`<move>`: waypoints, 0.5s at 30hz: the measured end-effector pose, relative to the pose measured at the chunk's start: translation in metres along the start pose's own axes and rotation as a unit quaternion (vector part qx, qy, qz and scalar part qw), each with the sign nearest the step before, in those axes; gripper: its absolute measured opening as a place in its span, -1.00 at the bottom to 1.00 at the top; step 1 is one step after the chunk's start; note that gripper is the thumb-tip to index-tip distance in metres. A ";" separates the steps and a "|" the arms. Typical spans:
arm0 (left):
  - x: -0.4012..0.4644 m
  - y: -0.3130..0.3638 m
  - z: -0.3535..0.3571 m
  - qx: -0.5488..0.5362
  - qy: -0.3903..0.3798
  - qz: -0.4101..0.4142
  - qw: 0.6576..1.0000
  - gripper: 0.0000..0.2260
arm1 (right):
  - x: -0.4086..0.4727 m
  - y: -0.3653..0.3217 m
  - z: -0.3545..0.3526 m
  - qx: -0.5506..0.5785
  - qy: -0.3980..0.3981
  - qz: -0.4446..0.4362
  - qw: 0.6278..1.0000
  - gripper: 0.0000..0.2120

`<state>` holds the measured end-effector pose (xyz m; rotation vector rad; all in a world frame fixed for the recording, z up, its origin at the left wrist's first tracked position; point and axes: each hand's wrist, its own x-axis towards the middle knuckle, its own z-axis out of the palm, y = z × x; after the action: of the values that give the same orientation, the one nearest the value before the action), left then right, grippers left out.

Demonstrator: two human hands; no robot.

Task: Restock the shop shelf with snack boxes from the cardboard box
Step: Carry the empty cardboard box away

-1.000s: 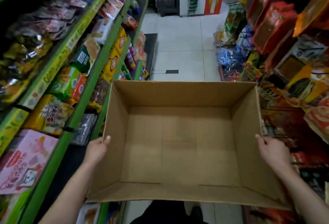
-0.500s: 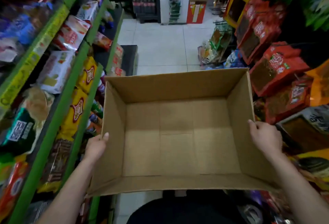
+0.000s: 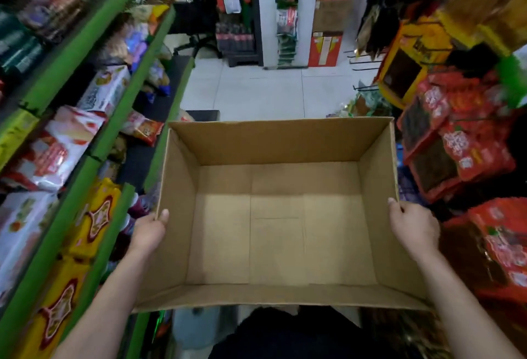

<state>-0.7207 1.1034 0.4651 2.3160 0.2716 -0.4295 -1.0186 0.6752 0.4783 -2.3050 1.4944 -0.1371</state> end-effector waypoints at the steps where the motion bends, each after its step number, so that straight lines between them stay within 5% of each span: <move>1: 0.013 0.019 0.006 0.001 0.007 0.003 1.000 -0.67 | 0.023 -0.012 -0.001 0.004 -0.002 0.000 1.000 -0.60; 15: 0.295 0.234 0.080 -0.078 -0.013 -0.015 0.997 -0.66 | 0.330 -0.226 0.051 -0.008 -0.016 -0.020 1.000 -0.55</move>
<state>-0.3926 0.9028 0.4500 2.1538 0.3158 -0.4380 -0.6688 0.4737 0.4732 -2.3401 1.4403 -0.0987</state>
